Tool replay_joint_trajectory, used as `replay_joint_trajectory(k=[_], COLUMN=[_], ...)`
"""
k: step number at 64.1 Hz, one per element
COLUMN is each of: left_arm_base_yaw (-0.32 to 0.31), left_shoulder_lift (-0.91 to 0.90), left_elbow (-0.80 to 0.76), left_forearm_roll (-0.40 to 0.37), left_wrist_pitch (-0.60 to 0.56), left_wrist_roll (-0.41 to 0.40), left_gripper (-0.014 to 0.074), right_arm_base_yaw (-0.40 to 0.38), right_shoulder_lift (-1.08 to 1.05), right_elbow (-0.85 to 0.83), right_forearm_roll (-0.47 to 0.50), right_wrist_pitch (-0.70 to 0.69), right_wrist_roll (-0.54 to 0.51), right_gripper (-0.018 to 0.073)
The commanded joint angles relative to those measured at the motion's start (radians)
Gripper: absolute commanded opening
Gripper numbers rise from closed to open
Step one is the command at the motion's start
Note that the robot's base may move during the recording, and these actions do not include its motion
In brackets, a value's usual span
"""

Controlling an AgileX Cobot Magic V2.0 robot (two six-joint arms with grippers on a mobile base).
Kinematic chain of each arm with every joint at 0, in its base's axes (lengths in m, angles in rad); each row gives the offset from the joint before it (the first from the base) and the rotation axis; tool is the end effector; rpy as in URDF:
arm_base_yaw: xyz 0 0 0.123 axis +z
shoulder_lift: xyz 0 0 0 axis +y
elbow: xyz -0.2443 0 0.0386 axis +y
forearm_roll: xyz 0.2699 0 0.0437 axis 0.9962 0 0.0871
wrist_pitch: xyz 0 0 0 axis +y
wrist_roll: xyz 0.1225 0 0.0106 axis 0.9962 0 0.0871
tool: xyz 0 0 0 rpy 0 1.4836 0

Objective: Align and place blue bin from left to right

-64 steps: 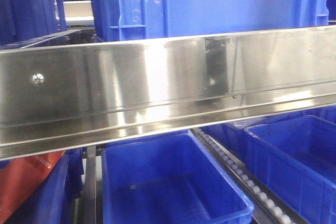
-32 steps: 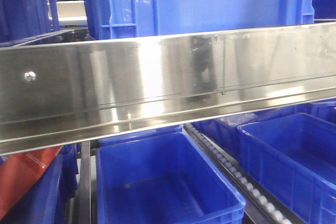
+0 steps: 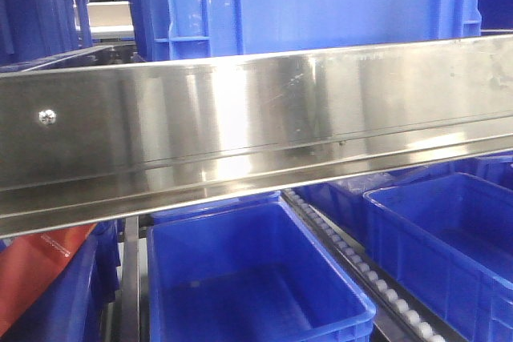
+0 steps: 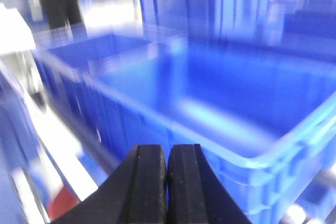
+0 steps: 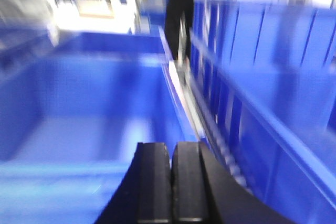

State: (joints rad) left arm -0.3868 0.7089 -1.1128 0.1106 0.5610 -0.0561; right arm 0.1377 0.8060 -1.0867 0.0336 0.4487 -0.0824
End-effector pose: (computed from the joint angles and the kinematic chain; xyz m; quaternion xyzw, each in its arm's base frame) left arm 0.1816 -0.0662 0.4493 0.1342 0.7180 -0.0974 0.6760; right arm 0.2261 0.0331 0.4327 -0.0746 0.7312 0.0344 0.6772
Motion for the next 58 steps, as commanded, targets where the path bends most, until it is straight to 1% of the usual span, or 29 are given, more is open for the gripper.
replay_joint_trajectory(k=[1,21,35,44,58], left_arm_base_yaw=[0.005,0.005,0.005,0.005,0.005], left_shoulder_lift=[-0.095,-0.352,-0.467,-0.501,-0.501], left_elbow=[0.040,0.165,0.276,0.315,0.316], left_forearm_roll=[0.004,0.004,0.004,0.004,0.004], left_wrist_pitch=[-0.031,-0.003,0.001,0.003,0.029], left_wrist_roll=[0.004,0.004,0.004,0.004,0.004], left_gripper=[0.0013,0.0013,0.0013,0.0013,0.0013], right_arm_base_yaw=[0.005,0.005,0.005,0.005,0.005], right_shoulder_lift=[-0.081,-0.329,-0.460,-0.479,-0.479], right_elbow=[0.047,0.250,0.400,0.427,0.427], right_forearm_roll=[-0.002,-0.002,-0.002,-0.002,-0.002], right_wrist_pitch=[-0.030,-0.014,-0.041,-0.082,-0.105], right_wrist_roll=[-0.006,-0.006,-0.006,-0.006,-0.006], right_gripper=[-0.0079,-0.0079,-0.0079,-0.0079,-0.0079])
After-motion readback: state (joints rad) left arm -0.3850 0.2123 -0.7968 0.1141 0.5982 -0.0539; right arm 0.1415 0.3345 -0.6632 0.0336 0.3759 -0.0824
